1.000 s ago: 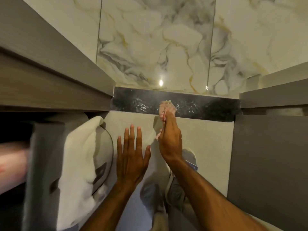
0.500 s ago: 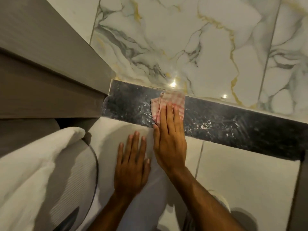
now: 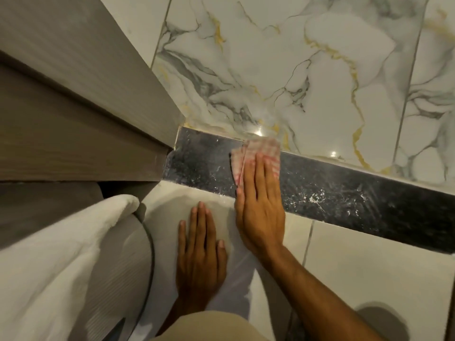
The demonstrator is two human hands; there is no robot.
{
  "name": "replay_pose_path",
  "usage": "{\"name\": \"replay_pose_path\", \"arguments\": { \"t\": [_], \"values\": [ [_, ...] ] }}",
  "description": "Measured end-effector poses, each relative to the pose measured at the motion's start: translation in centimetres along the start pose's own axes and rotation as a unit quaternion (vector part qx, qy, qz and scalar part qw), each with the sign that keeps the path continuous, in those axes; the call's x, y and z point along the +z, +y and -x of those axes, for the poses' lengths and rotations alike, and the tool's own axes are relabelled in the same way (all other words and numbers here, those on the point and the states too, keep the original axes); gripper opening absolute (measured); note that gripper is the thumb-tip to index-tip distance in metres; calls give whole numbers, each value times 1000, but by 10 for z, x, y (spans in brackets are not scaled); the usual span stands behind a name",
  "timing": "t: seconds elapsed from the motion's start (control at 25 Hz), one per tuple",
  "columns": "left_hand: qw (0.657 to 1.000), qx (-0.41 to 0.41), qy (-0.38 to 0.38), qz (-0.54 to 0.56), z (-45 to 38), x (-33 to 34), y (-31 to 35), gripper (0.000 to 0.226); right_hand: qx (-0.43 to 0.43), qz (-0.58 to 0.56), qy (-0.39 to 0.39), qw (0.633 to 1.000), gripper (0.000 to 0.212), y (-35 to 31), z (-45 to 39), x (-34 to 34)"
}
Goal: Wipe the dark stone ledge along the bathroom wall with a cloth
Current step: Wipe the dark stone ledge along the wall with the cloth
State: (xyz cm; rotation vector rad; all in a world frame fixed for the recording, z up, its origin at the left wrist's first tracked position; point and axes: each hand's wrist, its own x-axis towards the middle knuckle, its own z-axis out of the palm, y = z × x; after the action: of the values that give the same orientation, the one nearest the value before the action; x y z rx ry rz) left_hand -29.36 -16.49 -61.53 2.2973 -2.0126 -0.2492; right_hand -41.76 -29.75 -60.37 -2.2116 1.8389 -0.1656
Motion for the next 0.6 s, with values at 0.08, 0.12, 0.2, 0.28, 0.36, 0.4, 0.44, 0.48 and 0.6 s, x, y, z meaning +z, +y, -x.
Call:
{"name": "replay_pose_path", "arguments": {
  "t": [0.08, 0.12, 0.2, 0.28, 0.36, 0.4, 0.44, 0.48, 0.6],
  "values": [
    [1000, 5, 3, 6, 0, 4, -1, 64, 25, -26, -10, 999, 66, -32, -31, 5],
    [1000, 7, 9, 9, 0, 8, -2, 64, -24, -37, -30, 999, 64, -45, -41, 10],
    [999, -2, 21, 30, 2, 10, -2, 63, -166, -19, -42, 985, 61, -44, -42, 14],
    [999, -29, 30, 32, 3, 10, -2, 65, -255, 10, -37, 966, 58, -19, -22, 7],
    [998, -41, 32, 29, 4, 8, 0, 67, -223, 13, -49, 973, 60, 2, -1, 0],
    [998, -44, 33, 33, 4, 7, 0, 67, -175, 9, -48, 983, 61, 1, -1, 0],
    [998, -48, 33, 39, 4, 7, 0, 67, -118, -5, -43, 992, 63, -9, -9, 0],
    [998, -50, 31, 39, 3, 7, 1, 66, -74, -29, -39, 996, 64, -25, -23, 2],
    [997, -79, 26, -5, 2, 5, 0, 70, -161, -46, -89, 982, 63, -64, -43, 12]
  ]
}}
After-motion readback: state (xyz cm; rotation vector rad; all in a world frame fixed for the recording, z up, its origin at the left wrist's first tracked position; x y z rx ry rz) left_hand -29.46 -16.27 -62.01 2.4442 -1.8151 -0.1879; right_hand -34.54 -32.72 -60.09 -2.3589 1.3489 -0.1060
